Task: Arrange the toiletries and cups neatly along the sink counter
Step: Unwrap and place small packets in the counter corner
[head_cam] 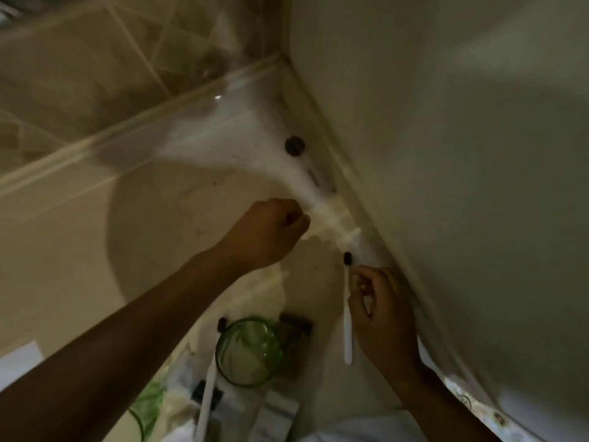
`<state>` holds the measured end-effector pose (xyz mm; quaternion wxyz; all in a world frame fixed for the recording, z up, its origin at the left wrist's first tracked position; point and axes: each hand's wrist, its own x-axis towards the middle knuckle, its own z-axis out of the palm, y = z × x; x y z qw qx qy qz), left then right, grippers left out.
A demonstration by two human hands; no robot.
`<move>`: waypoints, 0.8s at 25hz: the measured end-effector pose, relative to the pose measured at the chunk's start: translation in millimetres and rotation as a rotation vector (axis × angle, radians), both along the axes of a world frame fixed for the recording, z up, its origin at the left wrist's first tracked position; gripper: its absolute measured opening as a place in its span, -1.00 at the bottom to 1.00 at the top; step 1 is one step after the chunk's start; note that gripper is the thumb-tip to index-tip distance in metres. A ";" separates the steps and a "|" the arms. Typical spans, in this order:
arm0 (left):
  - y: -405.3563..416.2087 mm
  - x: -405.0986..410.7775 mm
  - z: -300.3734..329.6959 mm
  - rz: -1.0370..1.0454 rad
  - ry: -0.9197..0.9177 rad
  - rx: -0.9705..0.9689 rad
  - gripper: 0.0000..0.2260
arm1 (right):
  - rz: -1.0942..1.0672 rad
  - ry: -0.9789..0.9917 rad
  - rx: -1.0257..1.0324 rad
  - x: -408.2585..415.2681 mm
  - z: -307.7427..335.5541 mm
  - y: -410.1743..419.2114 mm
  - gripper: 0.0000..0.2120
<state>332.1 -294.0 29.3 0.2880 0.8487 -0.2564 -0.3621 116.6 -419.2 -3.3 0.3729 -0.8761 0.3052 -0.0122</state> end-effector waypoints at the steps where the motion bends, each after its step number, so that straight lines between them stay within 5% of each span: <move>1: -1.9 -9.8 9.7 -0.017 0.021 -0.004 -0.74 | -0.040 0.046 -0.013 -16.6 0.2 0.5 -0.79; 7: -27.5 -88.8 30.3 0.122 0.342 -0.083 -0.88 | -0.041 0.277 -0.075 -77.5 -6.2 6.1 -0.61; 11: -37.4 -155.7 2.3 0.500 0.613 -0.065 -0.78 | -0.157 0.231 0.027 -78.4 -7.6 11.9 -0.50; 13: -36.7 -179.2 -9.9 0.666 0.753 -0.075 -0.69 | -0.114 0.285 -0.098 -75.8 -10.8 12.7 -0.48; 16: -35.2 -200.0 -22.8 0.782 0.697 -0.081 -0.70 | -0.022 0.413 -0.307 -78.2 -10.4 7.9 -0.53; 20: -34.7 -209.2 -17.1 0.851 0.711 -0.111 -0.91 | -0.046 0.377 -0.163 -84.8 -11.8 -4.4 -0.58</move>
